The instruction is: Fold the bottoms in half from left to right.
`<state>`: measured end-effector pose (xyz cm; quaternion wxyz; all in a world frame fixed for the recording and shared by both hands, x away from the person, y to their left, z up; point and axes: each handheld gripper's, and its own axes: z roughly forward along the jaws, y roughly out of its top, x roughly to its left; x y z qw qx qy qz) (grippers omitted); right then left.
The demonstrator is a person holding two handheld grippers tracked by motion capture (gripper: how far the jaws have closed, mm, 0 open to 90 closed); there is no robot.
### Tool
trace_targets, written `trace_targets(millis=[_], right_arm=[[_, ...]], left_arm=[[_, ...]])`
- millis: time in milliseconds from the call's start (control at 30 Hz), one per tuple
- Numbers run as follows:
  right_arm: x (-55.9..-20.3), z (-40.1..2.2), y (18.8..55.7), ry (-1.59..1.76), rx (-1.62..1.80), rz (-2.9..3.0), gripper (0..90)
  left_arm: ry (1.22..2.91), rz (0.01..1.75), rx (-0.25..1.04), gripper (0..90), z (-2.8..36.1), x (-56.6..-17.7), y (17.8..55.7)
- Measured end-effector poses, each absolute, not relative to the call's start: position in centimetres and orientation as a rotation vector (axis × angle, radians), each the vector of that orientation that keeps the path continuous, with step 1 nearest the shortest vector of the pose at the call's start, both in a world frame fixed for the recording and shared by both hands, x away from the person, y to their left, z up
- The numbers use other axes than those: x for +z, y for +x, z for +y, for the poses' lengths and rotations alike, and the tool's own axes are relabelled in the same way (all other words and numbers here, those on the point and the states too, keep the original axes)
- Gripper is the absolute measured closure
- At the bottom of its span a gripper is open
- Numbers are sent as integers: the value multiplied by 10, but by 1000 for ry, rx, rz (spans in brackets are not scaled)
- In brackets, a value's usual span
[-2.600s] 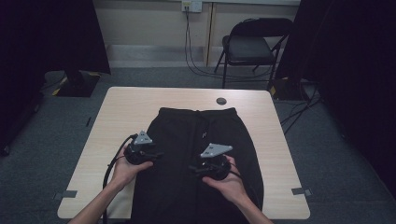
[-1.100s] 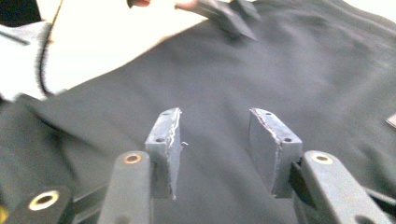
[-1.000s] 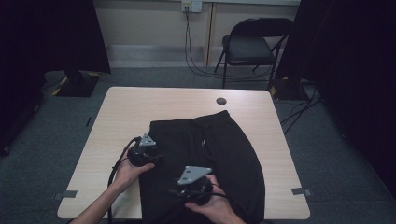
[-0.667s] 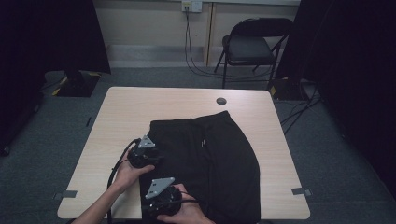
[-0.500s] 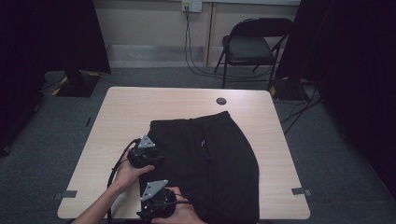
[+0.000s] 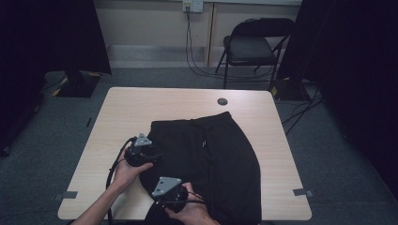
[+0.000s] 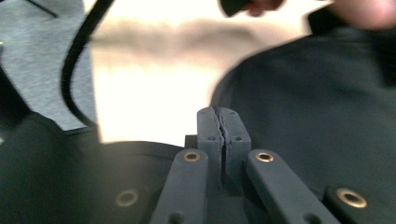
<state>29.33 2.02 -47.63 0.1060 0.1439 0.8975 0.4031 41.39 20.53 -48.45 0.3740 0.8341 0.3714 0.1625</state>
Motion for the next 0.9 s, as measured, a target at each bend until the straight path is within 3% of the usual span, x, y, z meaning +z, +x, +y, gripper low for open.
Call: trace_targets(millis=[267, 400, 500, 567, 733, 767, 900], right_arm=[[-493, -18, 304, 545, 1074, 2635, 869], [-492, -16, 309, 580, 1152, 2633, 632], [-493, -11, 314, 609, 1190, 2629, 580], [-497, -7, 317, 635, 1171, 2629, 589], [-498, -8, 315, 648, 1184, 2623, 825], [-498, -9, 314, 631, 1186, 2632, 854], [-498, -9, 312, 604, 1185, 2637, 891]], left_arm=[[2200, 961, 437, 477, 201, -492, 415], [2196, 962, 434, 481, 201, -493, 414], [2193, 963, 431, 482, 202, -493, 415], [2202, 954, 433, 482, 202, -492, 414], [2141, 993, 434, 440, 210, -483, 418], [2068, 1060, 448, 419, 222, -477, 421], [2059, 1143, 467, 368, 235, -477, 430]])
